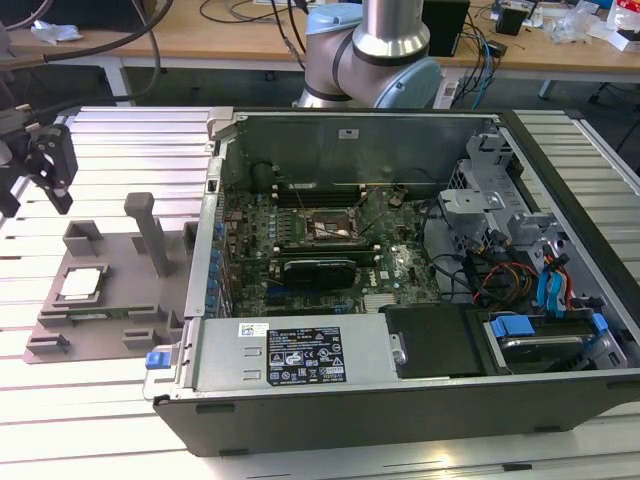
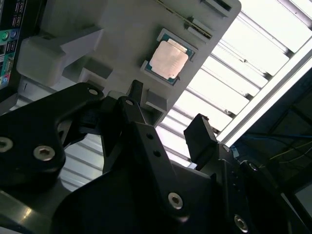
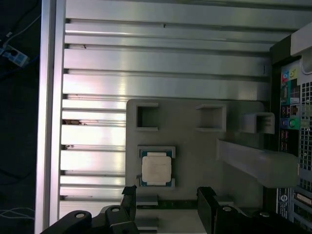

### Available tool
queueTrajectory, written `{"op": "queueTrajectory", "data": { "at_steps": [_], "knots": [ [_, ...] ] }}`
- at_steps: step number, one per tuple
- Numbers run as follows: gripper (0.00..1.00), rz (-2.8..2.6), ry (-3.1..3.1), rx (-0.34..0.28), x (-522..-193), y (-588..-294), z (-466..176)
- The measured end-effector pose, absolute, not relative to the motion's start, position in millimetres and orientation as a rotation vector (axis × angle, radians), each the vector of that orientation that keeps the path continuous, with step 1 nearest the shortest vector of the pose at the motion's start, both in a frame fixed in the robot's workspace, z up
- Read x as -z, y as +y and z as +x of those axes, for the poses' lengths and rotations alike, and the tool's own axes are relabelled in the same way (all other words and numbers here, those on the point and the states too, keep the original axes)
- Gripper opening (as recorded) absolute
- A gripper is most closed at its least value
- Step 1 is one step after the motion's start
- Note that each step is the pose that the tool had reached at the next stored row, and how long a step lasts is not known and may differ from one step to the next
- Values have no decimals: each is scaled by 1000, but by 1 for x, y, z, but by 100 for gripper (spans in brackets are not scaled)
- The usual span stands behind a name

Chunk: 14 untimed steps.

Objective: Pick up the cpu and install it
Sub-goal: 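Pick up the cpu and move it towards the insertion slot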

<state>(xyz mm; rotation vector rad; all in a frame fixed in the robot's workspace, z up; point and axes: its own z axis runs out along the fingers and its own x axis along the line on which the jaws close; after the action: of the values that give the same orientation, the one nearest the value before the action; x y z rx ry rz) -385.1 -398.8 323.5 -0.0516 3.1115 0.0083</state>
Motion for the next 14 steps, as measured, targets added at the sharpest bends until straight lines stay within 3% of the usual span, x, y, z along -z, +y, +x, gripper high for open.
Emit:
{"op": "queueTrajectory", "data": {
  "at_steps": [14],
  "knots": [
    [62, -52, 3112, -8, -313, -399, -385]
  ]
}}
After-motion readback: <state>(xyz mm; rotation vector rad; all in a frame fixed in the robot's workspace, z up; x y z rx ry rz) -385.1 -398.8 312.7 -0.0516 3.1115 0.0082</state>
